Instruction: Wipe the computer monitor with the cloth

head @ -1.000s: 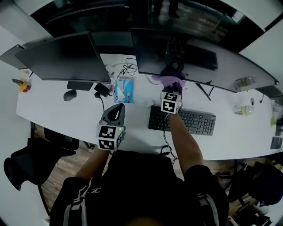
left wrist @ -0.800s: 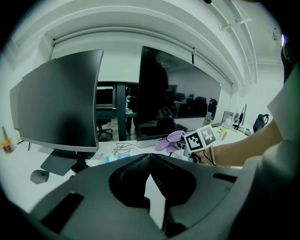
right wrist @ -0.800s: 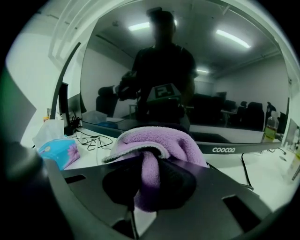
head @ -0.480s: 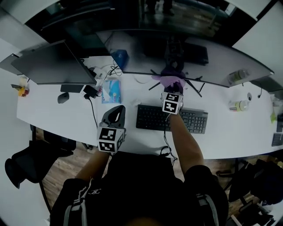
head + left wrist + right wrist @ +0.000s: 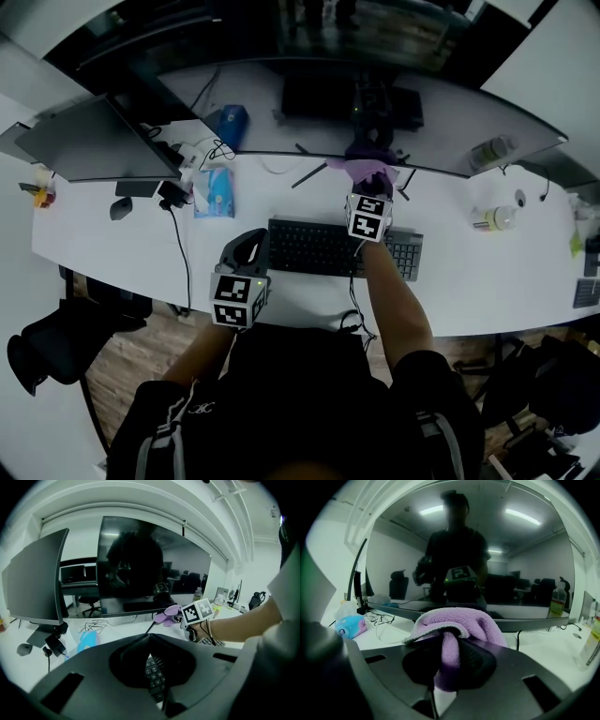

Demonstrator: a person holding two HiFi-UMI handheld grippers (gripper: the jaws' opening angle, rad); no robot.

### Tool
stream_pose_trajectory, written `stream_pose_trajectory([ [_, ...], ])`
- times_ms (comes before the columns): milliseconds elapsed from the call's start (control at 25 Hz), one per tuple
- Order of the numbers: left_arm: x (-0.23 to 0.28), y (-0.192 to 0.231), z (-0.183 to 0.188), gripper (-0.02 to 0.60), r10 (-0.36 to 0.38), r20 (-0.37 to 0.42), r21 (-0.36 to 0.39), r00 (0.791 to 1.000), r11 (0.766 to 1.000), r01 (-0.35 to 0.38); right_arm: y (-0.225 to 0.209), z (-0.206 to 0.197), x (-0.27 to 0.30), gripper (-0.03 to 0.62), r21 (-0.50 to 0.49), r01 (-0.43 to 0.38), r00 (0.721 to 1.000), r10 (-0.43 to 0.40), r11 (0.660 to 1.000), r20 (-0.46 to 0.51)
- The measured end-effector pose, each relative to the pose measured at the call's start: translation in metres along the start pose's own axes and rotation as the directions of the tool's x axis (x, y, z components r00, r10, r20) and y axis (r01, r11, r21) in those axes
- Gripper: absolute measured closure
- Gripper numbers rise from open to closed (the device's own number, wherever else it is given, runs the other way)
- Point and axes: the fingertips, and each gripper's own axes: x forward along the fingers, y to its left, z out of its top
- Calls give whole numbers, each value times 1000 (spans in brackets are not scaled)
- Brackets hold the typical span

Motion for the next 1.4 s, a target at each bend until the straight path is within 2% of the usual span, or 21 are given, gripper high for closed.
stream_pose_trajectory([
  [200,11,-25,0,568,-21,-3,5,1000,1000,21,-37,-3,-4,511,-4,34,999,-34,999,22],
  [720,36,-61,12,568,-59,12,34,998,998,59,-134,-21,-22,511,32,151,989,-150,988,-15],
  [1200,53,-86,19,568,-89,4,71,996,994,89,-226,-32,-41,511,175,306,952,-303,936,-41],
  [1400,60,-95,23,568,-104,-4,85,995,991,104,-253,-35,-47,511,194,349,937,-346,917,-49],
])
